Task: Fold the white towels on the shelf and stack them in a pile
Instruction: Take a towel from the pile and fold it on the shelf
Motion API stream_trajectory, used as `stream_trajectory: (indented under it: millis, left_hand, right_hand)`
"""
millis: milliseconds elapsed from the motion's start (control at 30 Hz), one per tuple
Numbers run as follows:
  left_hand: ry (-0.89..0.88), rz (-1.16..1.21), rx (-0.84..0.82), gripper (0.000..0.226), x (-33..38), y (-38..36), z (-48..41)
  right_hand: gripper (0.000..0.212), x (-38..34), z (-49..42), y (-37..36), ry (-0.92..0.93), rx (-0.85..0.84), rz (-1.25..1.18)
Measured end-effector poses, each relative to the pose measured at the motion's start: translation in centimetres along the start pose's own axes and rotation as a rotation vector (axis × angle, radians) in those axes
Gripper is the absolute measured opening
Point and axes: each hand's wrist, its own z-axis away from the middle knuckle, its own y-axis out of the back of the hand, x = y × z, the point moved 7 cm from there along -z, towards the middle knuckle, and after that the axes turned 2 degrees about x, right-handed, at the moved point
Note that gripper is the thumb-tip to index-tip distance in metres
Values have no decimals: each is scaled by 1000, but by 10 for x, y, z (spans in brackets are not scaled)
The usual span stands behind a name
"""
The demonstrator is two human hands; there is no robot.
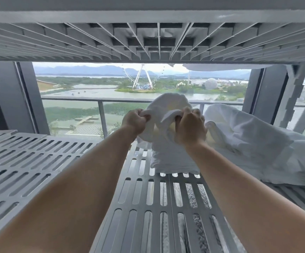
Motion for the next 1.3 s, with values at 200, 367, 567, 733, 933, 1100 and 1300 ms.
stream_trajectory:
  millis: [200, 367, 567, 733, 933, 1100, 1300]
  left_hand:
    - [-31, 203, 54, 7, 17, 31, 16]
    - [-14, 283, 101, 15, 5, 71, 37]
    - [15, 313, 161, 10, -17, 121, 59]
    - [118, 150, 76, 9, -66, 154, 68]
    - [204, -128, -21, 20, -104, 177, 79]
    - [56, -239, -25, 16, -103, 177, 86]
    - [34, -333, 214, 28, -109, 209, 90]
  right_hand:
    - [27, -34, 2, 4, 9, 9, -351]
    - [6, -67, 34, -9, 162, -12, -558]
    - [8, -105, 71, -19, 217, -71, -572]
    - [14, -120, 107, -54, 130, -287, -381]
    - [14, -119, 169, -105, 71, -557, -61]
    - [15, -121, 186, -99, -12, -517, -14]
    - [30, -103, 197, -82, -149, -356, 10]
